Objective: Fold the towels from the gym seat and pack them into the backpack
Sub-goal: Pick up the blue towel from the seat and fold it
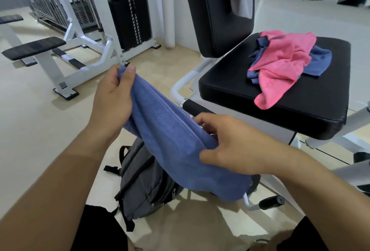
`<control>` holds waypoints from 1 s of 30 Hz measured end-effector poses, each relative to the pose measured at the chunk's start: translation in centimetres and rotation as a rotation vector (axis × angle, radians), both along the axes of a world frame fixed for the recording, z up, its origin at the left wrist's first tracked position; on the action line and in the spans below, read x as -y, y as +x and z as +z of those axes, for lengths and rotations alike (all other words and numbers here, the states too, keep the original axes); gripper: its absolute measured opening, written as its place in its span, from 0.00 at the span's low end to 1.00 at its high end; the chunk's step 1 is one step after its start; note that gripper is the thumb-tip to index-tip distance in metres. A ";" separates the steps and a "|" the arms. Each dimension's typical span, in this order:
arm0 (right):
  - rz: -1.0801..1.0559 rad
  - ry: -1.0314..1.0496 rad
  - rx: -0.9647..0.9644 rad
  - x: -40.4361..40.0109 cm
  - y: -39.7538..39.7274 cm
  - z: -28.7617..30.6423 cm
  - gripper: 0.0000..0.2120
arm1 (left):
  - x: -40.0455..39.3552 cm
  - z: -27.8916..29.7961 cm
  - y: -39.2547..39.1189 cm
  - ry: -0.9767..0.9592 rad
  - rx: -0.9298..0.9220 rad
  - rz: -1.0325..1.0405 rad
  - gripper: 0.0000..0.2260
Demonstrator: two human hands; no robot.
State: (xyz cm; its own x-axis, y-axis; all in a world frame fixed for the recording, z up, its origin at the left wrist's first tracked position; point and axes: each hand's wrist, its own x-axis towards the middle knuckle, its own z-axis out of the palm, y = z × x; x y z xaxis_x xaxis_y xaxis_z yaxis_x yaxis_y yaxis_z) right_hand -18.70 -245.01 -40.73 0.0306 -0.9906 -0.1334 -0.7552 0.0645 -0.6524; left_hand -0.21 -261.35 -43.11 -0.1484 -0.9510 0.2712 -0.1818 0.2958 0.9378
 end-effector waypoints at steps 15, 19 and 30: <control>0.028 -0.260 0.138 -0.7 -2.8 2.8 0.14 | -1.2 0.5 -1.1 0.081 -0.094 -0.194 0.13; 0.065 -0.357 0.172 -0.2 -2.4 2.2 0.14 | -3.9 0.6 -2.9 -0.115 0.148 -0.453 0.12; -0.214 -0.489 0.289 0.8 -2.6 0.7 0.19 | -5.6 -0.7 -3.4 0.084 0.062 -0.613 0.18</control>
State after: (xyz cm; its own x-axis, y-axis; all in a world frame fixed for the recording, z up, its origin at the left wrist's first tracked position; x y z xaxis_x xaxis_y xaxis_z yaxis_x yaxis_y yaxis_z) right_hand -21.34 -245.76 -39.99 -0.2089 -0.9231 0.3229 -0.5461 -0.1638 -0.8215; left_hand -3.60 -255.74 -43.82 -0.6876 -0.7053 0.1724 -0.0573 0.2894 0.9555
